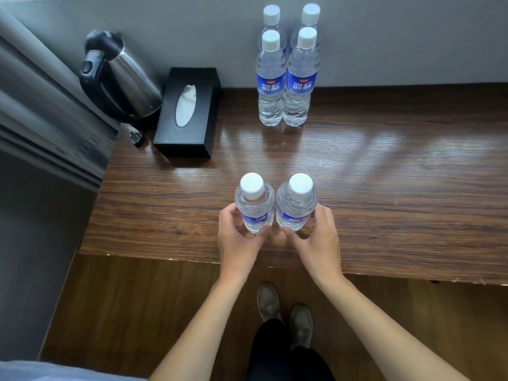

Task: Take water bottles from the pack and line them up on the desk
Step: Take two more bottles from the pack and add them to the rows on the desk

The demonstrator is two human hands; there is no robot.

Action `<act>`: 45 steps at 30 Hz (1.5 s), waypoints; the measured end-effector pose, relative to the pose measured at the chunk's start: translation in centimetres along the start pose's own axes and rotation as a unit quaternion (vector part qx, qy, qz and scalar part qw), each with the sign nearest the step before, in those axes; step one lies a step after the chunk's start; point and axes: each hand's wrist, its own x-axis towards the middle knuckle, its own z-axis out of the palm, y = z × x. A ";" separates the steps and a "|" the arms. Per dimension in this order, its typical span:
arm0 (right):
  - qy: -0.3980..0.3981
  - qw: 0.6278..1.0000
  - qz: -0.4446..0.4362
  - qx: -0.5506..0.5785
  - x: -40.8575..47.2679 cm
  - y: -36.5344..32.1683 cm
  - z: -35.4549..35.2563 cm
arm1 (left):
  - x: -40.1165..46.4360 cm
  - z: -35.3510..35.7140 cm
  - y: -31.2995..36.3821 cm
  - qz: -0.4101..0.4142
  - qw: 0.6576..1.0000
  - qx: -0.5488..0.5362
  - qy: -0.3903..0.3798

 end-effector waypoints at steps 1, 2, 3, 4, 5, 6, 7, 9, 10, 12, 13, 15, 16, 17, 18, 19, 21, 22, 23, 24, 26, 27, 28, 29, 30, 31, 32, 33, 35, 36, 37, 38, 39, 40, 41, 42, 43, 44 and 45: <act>0.001 1.000 0.002 -0.002 0.0 0.0 0.0 | -0.1 0.1 0.0 -0.006 1.000 0.000 0.005; 0.001 1.000 0.003 -0.003 0.0 0.0 0.0 | -0.2 0.2 0.1 -0.011 1.000 0.000 0.009; 0.001 1.000 0.005 -0.004 0.0 0.0 0.0 | -0.3 0.3 0.1 -0.012 1.000 0.000 0.013; 0.001 1.000 0.005 -0.003 0.0 0.0 0.0 | -0.4 0.4 0.1 -0.013 1.000 -0.001 0.016; 0.001 1.000 0.006 -0.001 0.0 0.0 0.0 | -0.4 0.5 0.1 -0.015 1.000 -0.002 0.018; 0.001 1.000 0.006 0.000 0.0 0.0 0.0 | -0.5 0.6 0.1 -0.017 1.000 -0.002 0.021; 0.002 1.000 0.006 0.001 0.0 0.0 0.0 | -0.6 0.6 0.2 -0.019 1.000 0.001 0.023; 0.002 1.000 0.008 0.002 0.0 0.0 0.0 | -0.6 0.7 0.5 -0.023 0.999 0.011 0.024; 0.002 1.000 0.008 0.003 0.0 0.0 0.0 | -0.5 0.6 0.5 -0.020 0.999 0.018 0.020; 0.000 1.000 0.008 0.004 0.0 0.0 -0.1 | -0.5 0.4 0.5 0.005 0.999 0.036 0.000; 0.000 1.000 0.007 0.005 0.0 0.0 -0.1 | -0.5 0.3 0.2 0.025 0.999 0.041 -0.014; -0.001 1.000 0.005 0.007 0.0 0.1 -0.2 | -0.6 0.1 -0.3 0.056 0.996 0.054 -0.031; -0.001 1.000 0.004 0.009 0.0 0.1 -0.2 | -0.7 0.1 -0.5 0.064 0.996 0.060 -0.031; -0.002 1.000 0.004 0.010 0.0 0.1 -0.2 | -0.7 0.0 -0.7 0.068 0.995 0.062 -0.026; -0.002 1.000 0.003 0.008 0.0 0.1 -0.2 | -0.7 0.0 -0.7 0.069 0.996 0.060 -0.021; -0.002 1.000 0.002 0.007 0.0 0.1 -0.2 | -0.7 0.0 -0.6 0.067 0.996 0.056 -0.016; -0.002 1.000 0.000 0.007 0.0 0.1 -0.1 | -0.8 0.1 -0.4 0.053 0.998 0.045 -0.010; -0.002 1.000 0.001 0.008 0.0 0.1 -0.1 | -0.8 0.2 -0.3 0.044 0.998 0.039 -0.004; -0.002 1.000 0.001 0.007 0.0 0.1 -0.1 | -0.8 0.3 -0.2 0.034 0.999 0.035 0.003; -0.001 1.000 0.000 0.003 0.0 0.2 -0.1 | -0.7 0.4 -0.1 0.020 0.999 0.033 0.009; 0.001 1.000 -0.001 -0.002 0.0 0.2 0.0 | -0.6 0.8 0.0 -0.008 0.999 0.036 0.016; 0.003 1.000 -0.001 0.000 0.0 0.2 0.0 | -0.5 0.9 0.2 -0.020 0.999 0.040 0.018; 0.003 1.000 0.000 0.003 0.0 0.3 0.0 | -0.5 1.0 0.3 -0.029 0.998 0.044 0.019; 0.003 1.000 0.001 0.006 0.0 0.3 0.0 | -0.4 1.0 0.5 -0.035 0.998 0.051 0.018; 0.002 1.000 0.002 0.008 0.0 0.3 0.0 | -0.4 1.2 0.6 -0.039 0.998 0.057 0.016; 0.002 1.000 0.003 0.007 -0.1 0.3 0.0 | -0.4 1.2 0.7 -0.040 0.997 0.060 0.016; 0.002 1.000 0.004 0.007 -0.1 0.3 0.0 | -0.4 1.3 0.8 -0.039 0.997 0.060 0.017; 0.003 1.000 0.005 0.007 -0.1 0.3 0.0 | -0.4 1.3 0.8 -0.035 0.998 0.056 0.015; 0.003 1.000 0.006 0.010 -0.1 0.2 0.1 | -0.5 1.2 0.7 -0.019 0.999 0.033 -0.001; 0.003 1.000 0.004 0.010 -0.1 0.2 0.0 | -0.7 1.1 0.6 -0.010 1.000 0.014 -0.016; 0.004 1.000 0.000 0.010 -0.1 0.2 0.0 | -0.9 1.0 0.6 -0.004 1.000 -0.006 -0.029; 0.005 1.000 -0.003 0.011 -0.1 0.2 0.0 | -1.1 0.9 0.4 0.002 0.999 -0.015 -0.037; 0.006 1.000 -0.005 0.012 -0.1 0.2 0.0 | -1.3 0.8 0.4 0.006 0.999 -0.016 -0.037; 0.007 1.000 -0.006 0.013 -0.1 0.2 0.0 | -1.4 0.8 0.4 0.009 0.999 -0.011 -0.032; 0.009 1.000 -0.006 0.014 -0.1 0.2 0.1 | -1.5 0.8 0.5 0.009 1.000 -0.009 -0.023; 0.011 1.000 -0.007 0.015 -0.2 0.2 0.1 | -1.5 0.8 0.6 0.007 1.000 -0.008 -0.012; 0.012 1.000 -0.008 0.016 -0.2 0.3 0.2 | -1.5 0.9 0.6 0.003 1.000 -0.006 -0.001; 0.014 1.000 -0.008 0.017 -0.3 0.3 0.3 | -1.6 0.9 0.7 -0.001 1.000 0.001 0.010; 0.015 1.000 -0.009 0.019 -0.4 0.3 0.4 | -1.6 1.1 0.7 -0.004 1.000 0.008 0.020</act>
